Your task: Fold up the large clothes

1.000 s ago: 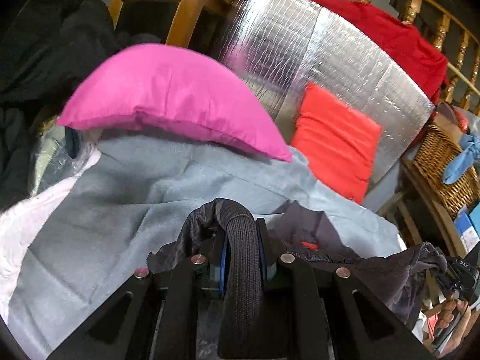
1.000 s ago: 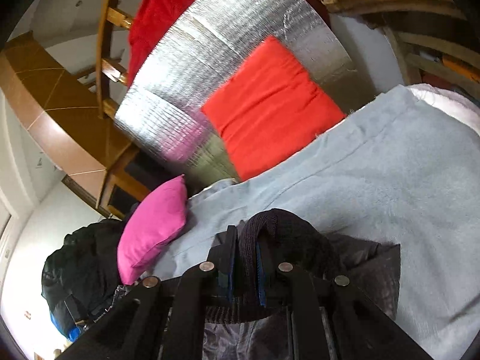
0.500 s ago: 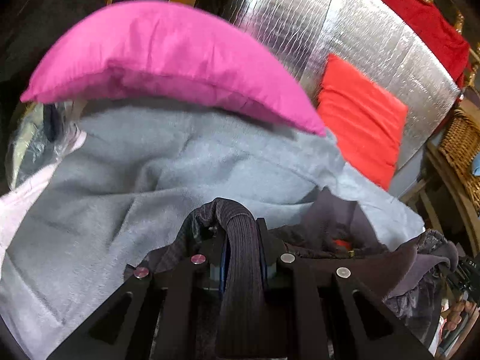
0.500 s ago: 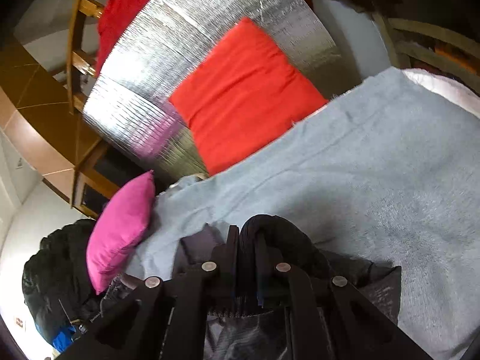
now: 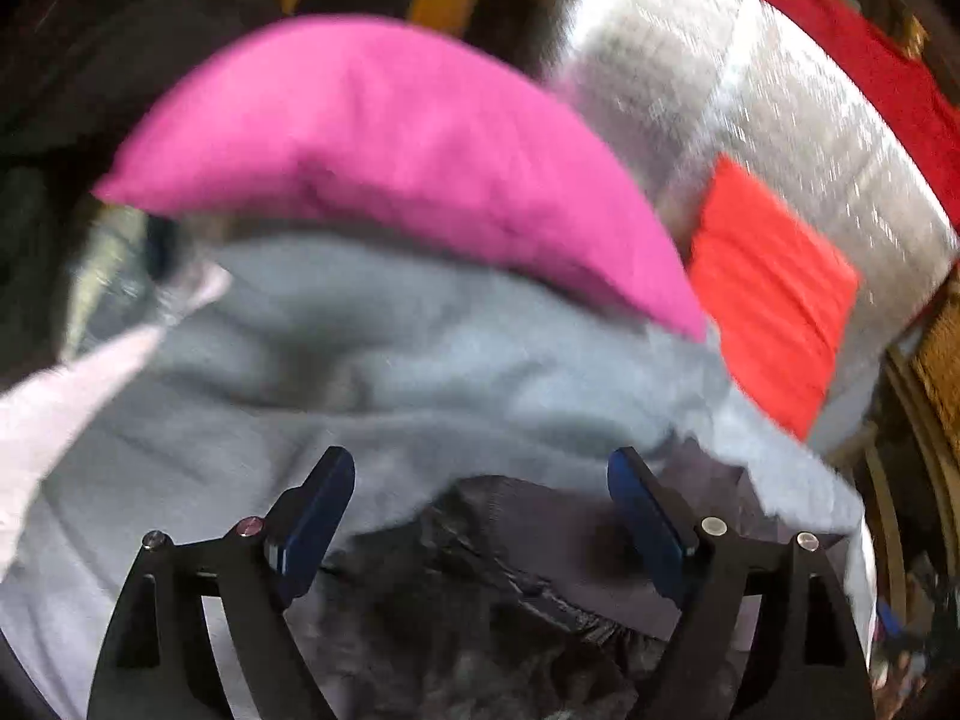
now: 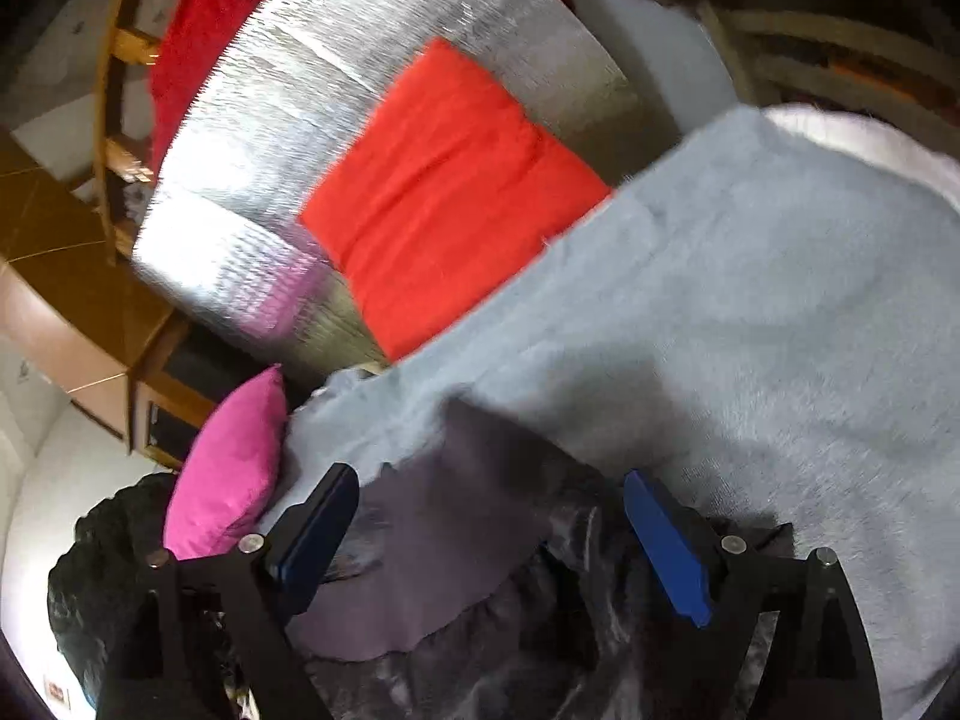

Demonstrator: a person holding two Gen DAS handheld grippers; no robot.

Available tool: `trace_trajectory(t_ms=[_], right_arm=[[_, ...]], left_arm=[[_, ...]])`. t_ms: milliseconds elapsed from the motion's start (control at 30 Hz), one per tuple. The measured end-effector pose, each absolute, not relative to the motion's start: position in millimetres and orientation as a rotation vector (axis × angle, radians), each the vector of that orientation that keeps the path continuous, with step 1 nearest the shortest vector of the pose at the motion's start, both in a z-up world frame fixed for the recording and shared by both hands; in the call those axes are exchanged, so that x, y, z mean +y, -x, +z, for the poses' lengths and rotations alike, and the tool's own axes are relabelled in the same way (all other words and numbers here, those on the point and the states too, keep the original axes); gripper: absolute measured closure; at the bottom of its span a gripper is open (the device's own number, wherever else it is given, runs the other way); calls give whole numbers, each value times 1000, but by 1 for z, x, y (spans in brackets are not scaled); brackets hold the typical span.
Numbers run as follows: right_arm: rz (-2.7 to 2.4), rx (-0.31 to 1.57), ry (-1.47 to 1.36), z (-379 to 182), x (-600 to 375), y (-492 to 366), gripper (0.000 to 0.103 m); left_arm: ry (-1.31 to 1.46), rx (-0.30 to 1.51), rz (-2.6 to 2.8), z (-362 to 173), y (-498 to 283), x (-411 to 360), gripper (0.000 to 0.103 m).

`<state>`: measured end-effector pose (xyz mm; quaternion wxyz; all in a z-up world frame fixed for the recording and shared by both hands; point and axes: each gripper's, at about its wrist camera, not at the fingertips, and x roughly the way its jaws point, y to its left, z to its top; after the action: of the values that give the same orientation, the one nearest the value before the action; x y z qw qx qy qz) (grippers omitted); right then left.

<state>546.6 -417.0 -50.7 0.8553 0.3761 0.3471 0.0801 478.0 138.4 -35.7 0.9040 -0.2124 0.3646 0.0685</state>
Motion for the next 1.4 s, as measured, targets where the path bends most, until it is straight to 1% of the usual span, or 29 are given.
trace_trajectory(t_ms=[133,233,367,467,500,567,667,767,933,967,1000,1033,1067,1100,1133,1167,1233,1300,1400], right_arm=[[247,703,-719,-17,-410,-504,11],[337,670,-714,-11,-399,-448,11],[371,689,-788,-47,-386,-356,11],[333,790,-882,-99,-379,-316,11],[304,822,-920,-116,-379,-309,11],[284,861,-988,-133,-380,-310,11],[292,853,-1033,-138,-380,-325,11],[254,832,-1072,-140,-380,-339,11],[167,794,-1115,-139,-380,-356,12],[150,786,-1112,-137,-380,-359,22],[130,790,-1089,-136,-378,-364,31],[114,808,-1066,-135,-378,-367,54],[106,830,-1059,-138,-377,-372,66],[103,845,-1043,-137,-376,-375,69],[103,847,-1012,-133,-374,-377,75],[108,843,-960,-122,-370,-379,79],[124,828,-903,-99,-365,-381,82],[139,804,-858,-73,-362,-380,84],[141,792,-822,-53,-359,-369,85]], left_arm=[[505,687,115,-16,-428,164,16],[521,643,85,-23,-372,174,16],[568,681,75,-64,-305,172,15],[599,733,76,-91,-280,160,15],[599,749,70,-96,-278,157,15],[605,776,52,-105,-282,145,15],[593,803,44,-113,-288,129,15],[566,796,91,-116,-295,118,9],[574,807,173,-123,-307,117,8],[575,808,181,-123,-310,116,12],[562,815,205,-123,-311,117,35],[538,835,242,-122,-313,117,60],[540,853,247,-121,-317,119,66],[550,860,235,-119,-318,122,76],[551,864,224,-114,-319,124,83],[546,855,213,-106,-318,125,86],[531,818,206,-89,-312,124,90],[509,782,204,-73,-299,122,91],[497,767,196,-63,-274,122,91]])
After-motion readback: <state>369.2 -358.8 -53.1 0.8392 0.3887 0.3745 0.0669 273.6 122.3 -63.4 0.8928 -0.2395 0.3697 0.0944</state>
